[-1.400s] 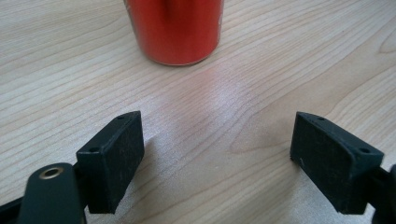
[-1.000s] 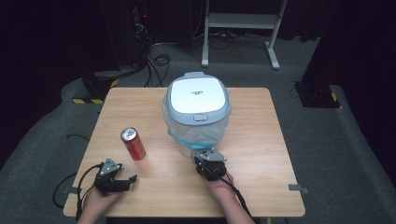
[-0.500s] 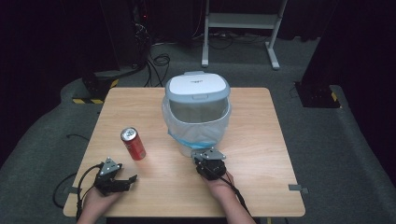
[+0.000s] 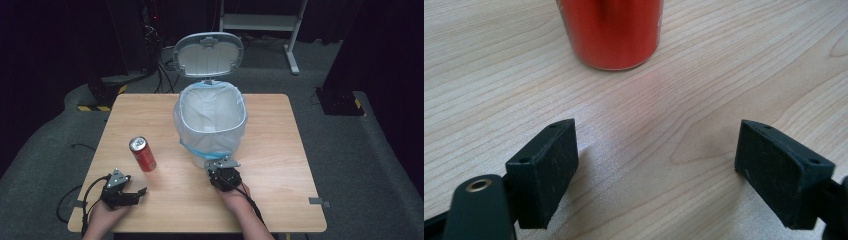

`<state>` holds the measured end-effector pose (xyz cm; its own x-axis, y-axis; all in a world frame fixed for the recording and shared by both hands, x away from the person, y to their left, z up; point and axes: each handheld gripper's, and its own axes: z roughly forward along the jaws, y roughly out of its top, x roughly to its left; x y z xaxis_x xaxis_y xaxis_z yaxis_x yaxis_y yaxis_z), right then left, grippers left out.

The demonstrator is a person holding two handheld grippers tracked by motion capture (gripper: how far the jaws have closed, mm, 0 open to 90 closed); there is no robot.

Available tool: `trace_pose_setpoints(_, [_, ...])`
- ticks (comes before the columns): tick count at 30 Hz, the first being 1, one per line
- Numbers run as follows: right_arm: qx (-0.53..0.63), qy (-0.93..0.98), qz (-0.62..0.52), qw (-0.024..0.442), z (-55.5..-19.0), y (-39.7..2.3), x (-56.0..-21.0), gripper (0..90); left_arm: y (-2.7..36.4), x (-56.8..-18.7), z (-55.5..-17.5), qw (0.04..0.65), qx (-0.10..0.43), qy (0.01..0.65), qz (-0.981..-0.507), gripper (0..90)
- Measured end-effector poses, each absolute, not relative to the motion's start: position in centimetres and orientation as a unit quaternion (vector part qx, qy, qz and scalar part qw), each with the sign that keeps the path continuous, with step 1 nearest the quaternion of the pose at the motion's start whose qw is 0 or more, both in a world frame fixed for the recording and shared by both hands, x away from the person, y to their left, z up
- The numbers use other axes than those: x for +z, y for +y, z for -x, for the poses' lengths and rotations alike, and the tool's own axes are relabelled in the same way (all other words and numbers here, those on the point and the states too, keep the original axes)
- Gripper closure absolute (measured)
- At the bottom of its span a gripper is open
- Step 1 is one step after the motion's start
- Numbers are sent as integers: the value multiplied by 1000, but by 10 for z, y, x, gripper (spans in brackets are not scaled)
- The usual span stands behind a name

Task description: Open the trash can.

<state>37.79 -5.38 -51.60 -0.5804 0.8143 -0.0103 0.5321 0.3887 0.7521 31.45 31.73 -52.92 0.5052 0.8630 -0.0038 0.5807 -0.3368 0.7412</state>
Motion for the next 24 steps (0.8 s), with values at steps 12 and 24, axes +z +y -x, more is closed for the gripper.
trace_pose_setpoints(12, [364, 813, -412, 191, -378, -54, -516, 589, 315, -529, -314, 349, 196, 456, -795, 137])
trace_pose_setpoints(24, [368, 818, -398, 191, -379, -57, -516, 589, 320, -524, -315, 373, 186, 458, -785, 116])
